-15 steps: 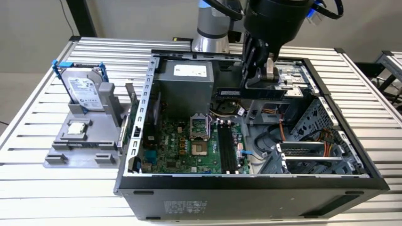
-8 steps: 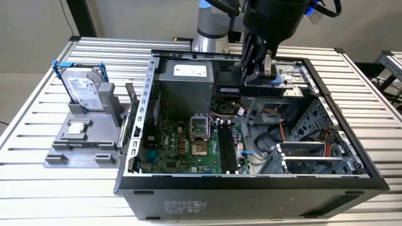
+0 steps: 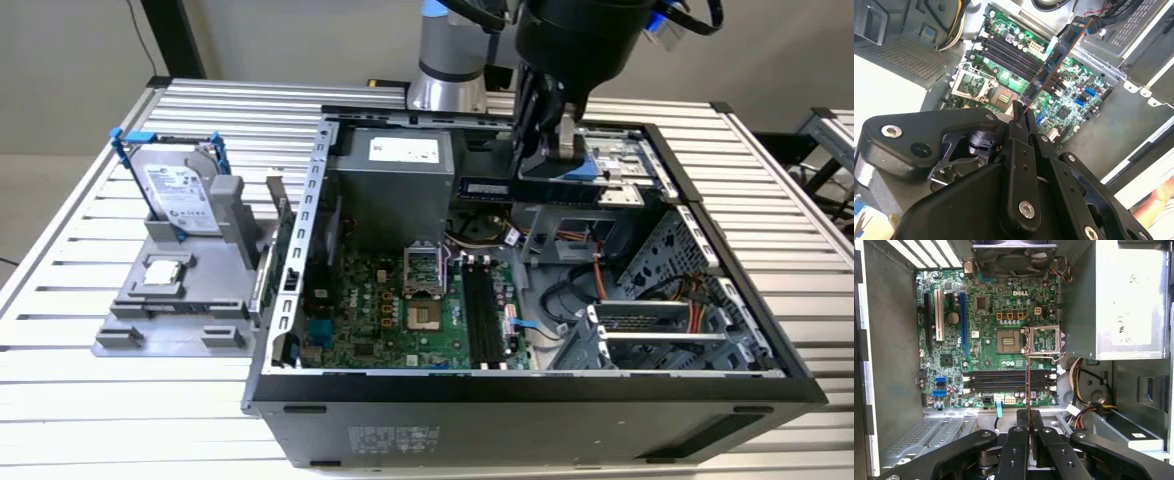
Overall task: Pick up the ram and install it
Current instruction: 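Insert the ram into the slot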
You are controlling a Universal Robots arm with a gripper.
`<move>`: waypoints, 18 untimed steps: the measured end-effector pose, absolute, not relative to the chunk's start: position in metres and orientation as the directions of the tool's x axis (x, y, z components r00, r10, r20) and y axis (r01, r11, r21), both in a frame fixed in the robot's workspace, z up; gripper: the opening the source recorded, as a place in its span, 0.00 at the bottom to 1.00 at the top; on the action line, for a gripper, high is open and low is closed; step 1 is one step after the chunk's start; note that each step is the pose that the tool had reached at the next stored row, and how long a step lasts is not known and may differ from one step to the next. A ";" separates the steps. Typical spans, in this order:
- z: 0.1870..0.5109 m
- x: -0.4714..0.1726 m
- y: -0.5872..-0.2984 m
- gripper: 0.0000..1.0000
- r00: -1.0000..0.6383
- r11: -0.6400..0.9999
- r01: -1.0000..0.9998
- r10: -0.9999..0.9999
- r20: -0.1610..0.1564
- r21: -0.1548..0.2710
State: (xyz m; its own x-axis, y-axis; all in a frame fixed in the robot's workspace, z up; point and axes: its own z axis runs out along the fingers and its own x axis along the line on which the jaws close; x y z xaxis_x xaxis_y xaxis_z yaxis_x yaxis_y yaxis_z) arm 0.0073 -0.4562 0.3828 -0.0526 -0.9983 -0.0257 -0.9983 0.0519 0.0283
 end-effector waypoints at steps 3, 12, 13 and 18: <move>0.383 0.007 -0.455 0.00 -0.053 0.052 -0.998 -0.998 -0.026 0.028; 0.383 0.007 -0.454 0.00 -0.053 0.052 -0.998 -0.998 -0.026 0.028; 0.383 0.007 -0.454 0.00 -0.053 0.052 -0.998 -0.998 -0.026 0.028; 0.383 0.007 -0.454 0.00 -0.060 0.059 -0.998 -0.998 -0.026 0.028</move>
State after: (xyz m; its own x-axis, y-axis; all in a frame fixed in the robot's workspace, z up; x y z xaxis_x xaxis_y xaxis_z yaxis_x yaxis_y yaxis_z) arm 0.0073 -0.4544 0.3828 -0.0598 -0.9979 -0.0258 -0.9979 0.0590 0.0283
